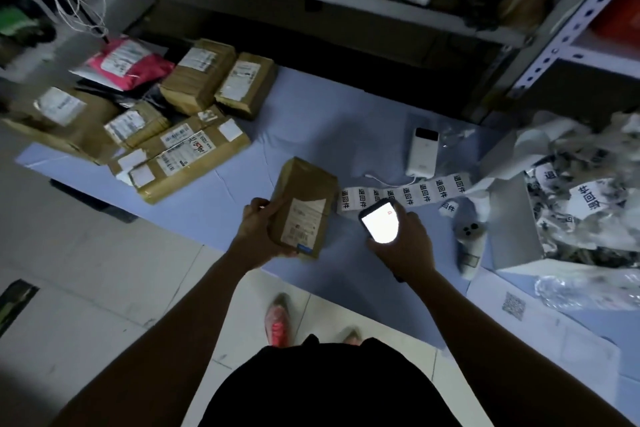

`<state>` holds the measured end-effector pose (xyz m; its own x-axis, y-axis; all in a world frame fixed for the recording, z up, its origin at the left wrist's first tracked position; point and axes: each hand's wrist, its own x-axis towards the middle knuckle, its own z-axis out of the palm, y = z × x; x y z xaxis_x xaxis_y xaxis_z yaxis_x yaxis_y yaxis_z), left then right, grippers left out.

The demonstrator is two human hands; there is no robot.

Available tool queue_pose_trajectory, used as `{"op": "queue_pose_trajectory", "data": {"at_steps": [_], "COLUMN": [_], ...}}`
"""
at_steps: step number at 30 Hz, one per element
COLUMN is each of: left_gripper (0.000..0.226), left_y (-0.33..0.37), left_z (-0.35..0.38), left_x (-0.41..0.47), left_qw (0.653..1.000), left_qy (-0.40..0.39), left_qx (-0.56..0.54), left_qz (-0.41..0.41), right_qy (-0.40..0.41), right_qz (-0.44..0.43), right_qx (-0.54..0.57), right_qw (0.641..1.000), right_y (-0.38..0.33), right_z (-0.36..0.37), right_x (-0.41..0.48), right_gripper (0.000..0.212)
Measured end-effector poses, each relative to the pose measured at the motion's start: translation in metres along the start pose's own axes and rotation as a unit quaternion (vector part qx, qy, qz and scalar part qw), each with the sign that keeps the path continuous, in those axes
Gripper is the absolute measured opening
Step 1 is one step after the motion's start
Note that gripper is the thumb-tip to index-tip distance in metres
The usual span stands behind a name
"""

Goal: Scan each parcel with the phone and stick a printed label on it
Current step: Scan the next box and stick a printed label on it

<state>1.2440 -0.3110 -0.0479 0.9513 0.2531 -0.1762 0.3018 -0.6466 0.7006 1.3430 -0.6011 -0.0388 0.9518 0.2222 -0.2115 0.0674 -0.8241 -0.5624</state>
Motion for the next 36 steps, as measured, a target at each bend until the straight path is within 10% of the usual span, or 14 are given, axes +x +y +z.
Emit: {"op": "queue_pose_trajectory", "data": {"at_steps": [5,19,36], "left_gripper": [0.119,0.113,0.099], "left_y": [-0.005,-0.012,-0.026], "left_z": [-0.013,-0.036,-0.014], "left_x": [0.013,0.038,0.042], "left_qw": [0.999,0.997,0.994], "left_qy": [0.025,0.038,-0.023], "left_qx": [0.03,0.046,-0.098], "left_qz": [0.014,0.039,-0.049], "right_qy": [-0.149,-0.14,-0.099], "right_qz": [-0.095,-0.124,0.123], "right_qx": [-0.151,-0.208,-0.139], "right_qw": [0.973,0.96,0.978], "right_y": [-0.026,-0.046,0.041], "right_z": [-0.013,-0.022,0.035], "right_x": [-0.005,-0.025,-0.03], "right_gripper": [0.101,0.103,0.099]}}
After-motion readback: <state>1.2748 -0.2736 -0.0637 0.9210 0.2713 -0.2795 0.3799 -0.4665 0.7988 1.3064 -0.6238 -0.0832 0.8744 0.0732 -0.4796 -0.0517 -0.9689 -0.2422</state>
